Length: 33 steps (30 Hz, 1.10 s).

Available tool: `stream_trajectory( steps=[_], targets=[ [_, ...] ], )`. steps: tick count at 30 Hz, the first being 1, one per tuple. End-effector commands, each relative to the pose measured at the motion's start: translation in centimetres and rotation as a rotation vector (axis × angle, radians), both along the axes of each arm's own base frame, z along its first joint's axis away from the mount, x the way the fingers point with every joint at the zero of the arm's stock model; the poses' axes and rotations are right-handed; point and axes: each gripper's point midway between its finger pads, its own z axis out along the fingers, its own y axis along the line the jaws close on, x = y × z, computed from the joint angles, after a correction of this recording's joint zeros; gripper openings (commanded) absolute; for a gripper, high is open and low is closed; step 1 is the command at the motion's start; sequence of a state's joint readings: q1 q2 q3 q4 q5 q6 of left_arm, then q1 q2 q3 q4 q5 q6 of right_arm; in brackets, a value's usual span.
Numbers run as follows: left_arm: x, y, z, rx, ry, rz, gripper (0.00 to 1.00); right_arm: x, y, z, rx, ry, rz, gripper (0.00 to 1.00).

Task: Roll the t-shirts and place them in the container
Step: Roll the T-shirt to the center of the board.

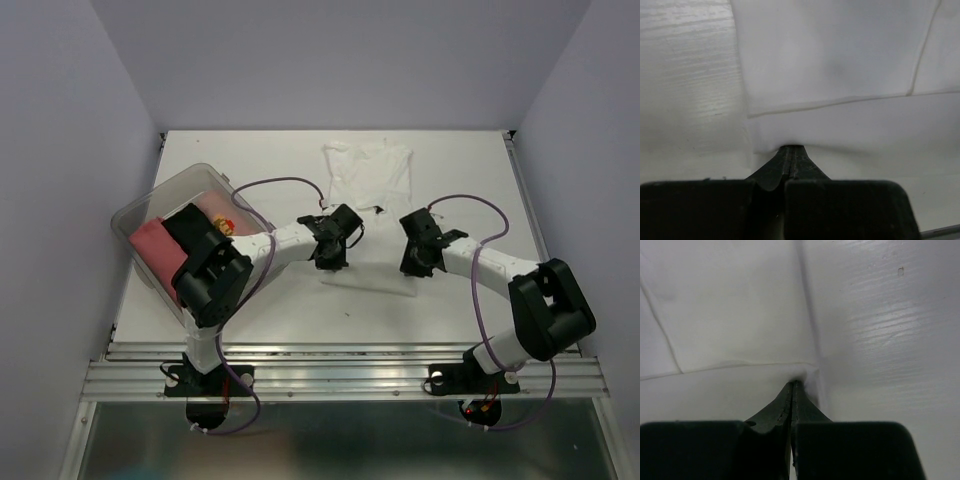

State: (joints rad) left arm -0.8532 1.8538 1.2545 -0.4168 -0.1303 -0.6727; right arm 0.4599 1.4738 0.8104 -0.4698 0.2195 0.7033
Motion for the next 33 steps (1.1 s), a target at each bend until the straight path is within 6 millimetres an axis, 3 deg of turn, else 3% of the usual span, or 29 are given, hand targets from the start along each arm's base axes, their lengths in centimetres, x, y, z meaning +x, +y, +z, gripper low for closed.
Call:
stream_trajectory(
  steps=[1, 4, 8, 12, 14, 16, 19, 20, 24, 28, 31, 33],
  targets=[
    [2.2, 0.6, 2.1, 0.017, -0.077, 0.018, 0.0, 0.3, -0.9, -0.9, -0.056, -0.031, -0.017, 0.01],
    [2.8, 1.2, 2.8, 0.009, -0.103, 0.038, 0.0, -0.5, -1.5, -1.6, -0.071, -0.015, -0.019, 0.01],
    [3.4, 1.6, 2.5, -0.005, -0.1, 0.063, 0.0, -0.4, -1.4, -0.9, -0.058, -0.037, -0.015, 0.01],
    [3.4, 1.4, 3.1, -0.023, -0.091, 0.056, 0.0, 0.6, -0.4, 1.8, -0.003, -0.096, -0.005, 0.01],
    [2.9, 0.8, 4.5, -0.064, -0.101, 0.035, 0.0, 0.9, 0.3, 3.6, 0.036, -0.133, 0.017, 0.01],
    [2.5, 0.2, 5.5, -0.092, -0.109, 0.02, 0.0, 1.5, 1.1, 5.2, 0.082, -0.169, 0.03, 0.01],
    [1.4, -1.1, 6.7, -0.15, -0.1, -0.015, 0.0, 1.7, 3.8, 6.3, 0.217, -0.179, 0.076, 0.01],
    [1.0, -1.8, 6.7, -0.179, -0.085, -0.033, 0.0, 1.6, 5.5, 6.7, 0.287, -0.177, 0.107, 0.01],
    [0.8, -1.6, 4.6, -0.16, -0.053, -0.017, 0.0, 1.0, 8.9, 6.5, 0.352, -0.155, 0.175, 0.01],
    [1.8, 0.2, 1.7, -0.111, -0.035, 0.036, 0.0, 0.7, 11.6, 5.1, 0.417, -0.109, 0.227, 0.01],
    [2.3, 1.1, 0.1, -0.075, -0.036, 0.062, 0.0, 1.0, 11.8, 3.5, 0.418, -0.091, 0.205, 0.01],
    [2.7, 1.8, -1.0, -0.046, -0.029, 0.079, 0.0, 1.2, 11.0, 1.0, 0.361, -0.064, 0.161, 0.01]
  ],
)
